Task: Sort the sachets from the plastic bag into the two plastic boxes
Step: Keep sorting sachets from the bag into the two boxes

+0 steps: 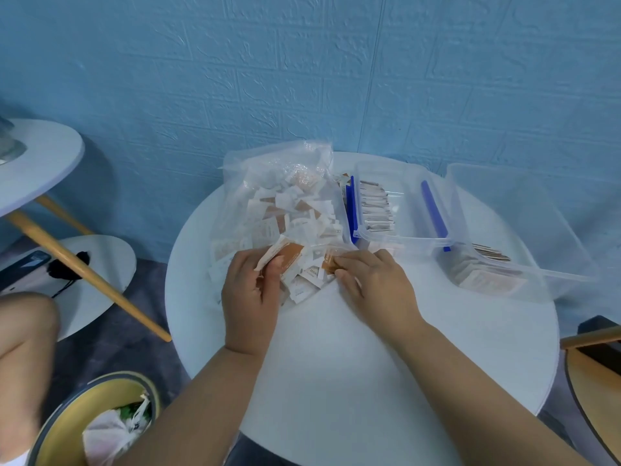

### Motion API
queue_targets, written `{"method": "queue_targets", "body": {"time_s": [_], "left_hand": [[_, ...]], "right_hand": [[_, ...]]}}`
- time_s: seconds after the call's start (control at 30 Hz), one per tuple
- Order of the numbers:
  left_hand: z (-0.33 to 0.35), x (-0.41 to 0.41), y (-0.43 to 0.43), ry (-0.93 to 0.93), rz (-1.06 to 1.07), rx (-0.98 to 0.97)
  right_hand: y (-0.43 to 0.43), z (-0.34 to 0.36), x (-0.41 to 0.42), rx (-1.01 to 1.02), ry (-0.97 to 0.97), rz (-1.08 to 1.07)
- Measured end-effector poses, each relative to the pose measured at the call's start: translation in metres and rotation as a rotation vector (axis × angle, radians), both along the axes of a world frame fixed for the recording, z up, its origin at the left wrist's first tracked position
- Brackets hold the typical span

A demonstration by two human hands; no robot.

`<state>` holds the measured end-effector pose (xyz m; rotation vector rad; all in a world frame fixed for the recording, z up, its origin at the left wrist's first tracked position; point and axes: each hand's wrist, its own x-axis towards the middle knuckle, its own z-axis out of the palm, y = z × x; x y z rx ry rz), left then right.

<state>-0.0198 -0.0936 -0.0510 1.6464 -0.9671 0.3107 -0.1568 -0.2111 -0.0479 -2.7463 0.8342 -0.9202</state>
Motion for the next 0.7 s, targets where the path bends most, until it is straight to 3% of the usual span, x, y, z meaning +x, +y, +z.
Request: {"method": "queue_targets", "body": {"time_s": [0.2, 0.47, 0.7], "left_hand": [[-0.003, 0.000, -0.002, 0.097, -0.059, 0.041], [-0.001, -0.001, -0.003, 0.107, -0.018, 0.052], [-0.002, 0.000, -0.004, 0.128, -0.059, 0.084]], "right_hand": [[0.001, -0.010, 0.012, 0.053, 0.156, -0.040], [0.012, -0.003, 0.001, 0.178, -0.022, 0.010], [0.012, 0.009, 0.009, 0.291, 0.119, -0.077]]}}
